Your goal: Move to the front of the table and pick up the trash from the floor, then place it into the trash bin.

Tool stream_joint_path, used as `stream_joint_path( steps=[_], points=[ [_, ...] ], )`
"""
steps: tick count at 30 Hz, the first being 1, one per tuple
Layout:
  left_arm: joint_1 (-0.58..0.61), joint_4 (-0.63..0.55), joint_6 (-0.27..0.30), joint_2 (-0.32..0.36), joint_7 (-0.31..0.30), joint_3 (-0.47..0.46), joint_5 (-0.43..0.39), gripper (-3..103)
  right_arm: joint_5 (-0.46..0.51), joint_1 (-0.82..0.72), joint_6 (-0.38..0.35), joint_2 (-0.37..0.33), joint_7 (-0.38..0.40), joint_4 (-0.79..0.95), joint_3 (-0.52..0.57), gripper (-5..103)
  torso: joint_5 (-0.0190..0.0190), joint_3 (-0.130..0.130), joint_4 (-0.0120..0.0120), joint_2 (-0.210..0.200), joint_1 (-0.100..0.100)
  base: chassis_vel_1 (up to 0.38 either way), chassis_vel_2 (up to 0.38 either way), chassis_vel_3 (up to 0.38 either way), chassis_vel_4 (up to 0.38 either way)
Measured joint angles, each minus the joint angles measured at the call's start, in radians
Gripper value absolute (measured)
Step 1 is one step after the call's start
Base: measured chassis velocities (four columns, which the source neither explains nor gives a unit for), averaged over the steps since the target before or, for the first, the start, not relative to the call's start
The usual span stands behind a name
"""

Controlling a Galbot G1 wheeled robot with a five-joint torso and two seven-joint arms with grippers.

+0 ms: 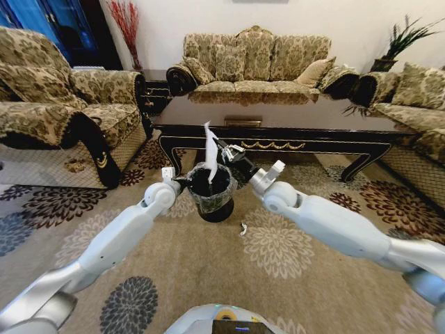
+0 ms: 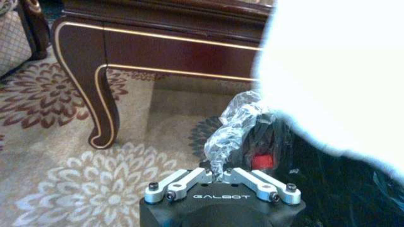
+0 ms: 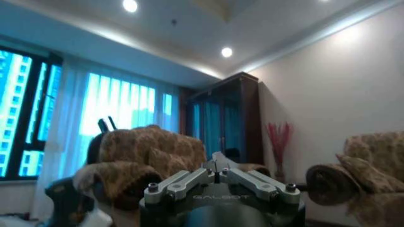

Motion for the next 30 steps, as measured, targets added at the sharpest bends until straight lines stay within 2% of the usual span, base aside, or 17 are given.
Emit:
stream_joint_path(
  steps=[6, 7, 9, 12, 14, 16, 17, 20, 21, 23, 24, 27, 28, 30],
  points=[
    [-0.015, 0.006, 0.001, -0.003, 0.0, 0.007, -0.005, 4, -0.042, -0.024, 0.022, -0.01, -0.007, -0.048, 0.0, 0, 0.0, 0.0, 0.0, 0.0, 0.0, 0.0, 0.0, 0.0, 0.0],
    [-0.015, 0.002, 0.002, 0.002, -0.002, 0.008, -0.007, 4, -0.05, -0.032, 0.028, -0.016, -0.01, -0.051, 0.002, 11, 0.0, 0.0, 0.0, 0.0, 0.0, 0.0, 0.0, 0.0, 0.0],
    [-0.015, -0.002, 0.003, 0.005, -0.003, 0.008, -0.008, 4, -0.055, -0.036, 0.032, -0.02, -0.011, -0.052, 0.003, 11, 0.0, 0.0, 0.0, 0.0, 0.0, 0.0, 0.0, 0.0, 0.0],
    [-0.015, -0.017, 0.005, 0.025, -0.006, 0.006, -0.014, 4, -0.071, -0.05, 0.042, -0.029, -0.014, -0.051, 0.008, 27, 0.0, 0.0, 0.0002, 0.0, 0.0, 0.0, 0.0, 0.0, 0.0],
    [-0.013, -0.021, 0.005, 0.032, -0.007, 0.003, -0.015, 4, -0.074, -0.053, 0.046, -0.032, -0.016, -0.047, 0.008, 27, -0.0001, 0.0, 0.0002, 0.0, 0.0, 0.0, 0.0, 0.0, 0.0],
    [-0.005, -0.035, 0.005, 0.049, -0.009, -0.008, -0.017, 4, -0.082, -0.061, 0.053, -0.04, -0.019, -0.031, 0.01, 38, -0.0001, 0.0, 0.0003, 0.0, 0.0, 0.0, 0.0, 0.0, 0.0],
    [-0.005, -0.035, 0.005, 0.049, -0.009, -0.008, -0.017, 4, -0.082, -0.061, 0.053, -0.04, -0.019, -0.031, 0.01, 38, -0.0001, 0.0, 0.0003, 0.0, 0.0, 0.0, 0.0, 0.0, 0.0],
    [0.02, -0.057, 0.008, 0.074, -0.009, -0.038, -0.021, 4, -0.086, -0.091, 0.05, -0.052, -0.011, -0.024, 0.044, 54, -0.0003, 0.0, 0.0004, 0.0, 0.0, 0.0, 0.0, 0.0, 0.0],
    [0.02, -0.057, 0.008, 0.074, -0.009, -0.038, -0.021, 4, -0.086, -0.091, 0.05, -0.052, -0.011, -0.024, 0.044, 54, -0.0003, 0.0, 0.0004, 0.0, 0.0, 0.0, 0.0, 0.0, 0.0],
    [0.044, -0.074, 0.01, 0.106, -0.009, -0.069, -0.022, 4, -0.097, -0.157, 0.008, -0.077, 0.033, -0.03, 0.105, 65, -0.0004, 0.0, 0.0005, 0.0, 0.0, 0.0, 0.0, 0.0, 0.0],
    [0.044, -0.074, 0.01, 0.106, -0.009, -0.069, -0.022, 4, -0.097, -0.157, 0.008, -0.077, 0.033, -0.03, 0.105, 65, -0.0004, 0.0, 0.0005, 0.0, 0.0, 0.0, 0.0, 0.0, 0.0],
    [0.072, -0.096, 0.015, 0.155, -0.01, -0.127, -0.033, 4, -0.113, -0.317, -0.108, -0.133, 0.138, -0.04, 0.219, 82, 0.0006, 0.0, 0.0001, 0.0, 0.0, 0.0, 0.0, 0.0, 0.0],
    [0.072, -0.096, 0.015, 0.155, -0.01, -0.127, -0.033, 4, -0.113, -0.317, -0.108, -0.133, 0.138, -0.04, 0.219, 82, 0.0006, 0.0, 0.0001, 0.0, 0.0, 0.0, 0.0, 0.0, 0.0],
    [0.077, -0.114, 0.018, 0.185, -0.013, -0.156, -0.054, 4, -0.11, -0.409, -0.197, -0.152, 0.212, -0.062, 0.283, 92, -0.0004, 0.0, -0.0008, 0.0, 0.0, 0.0, 0.0, 0.0, 0.0]
  ],
)
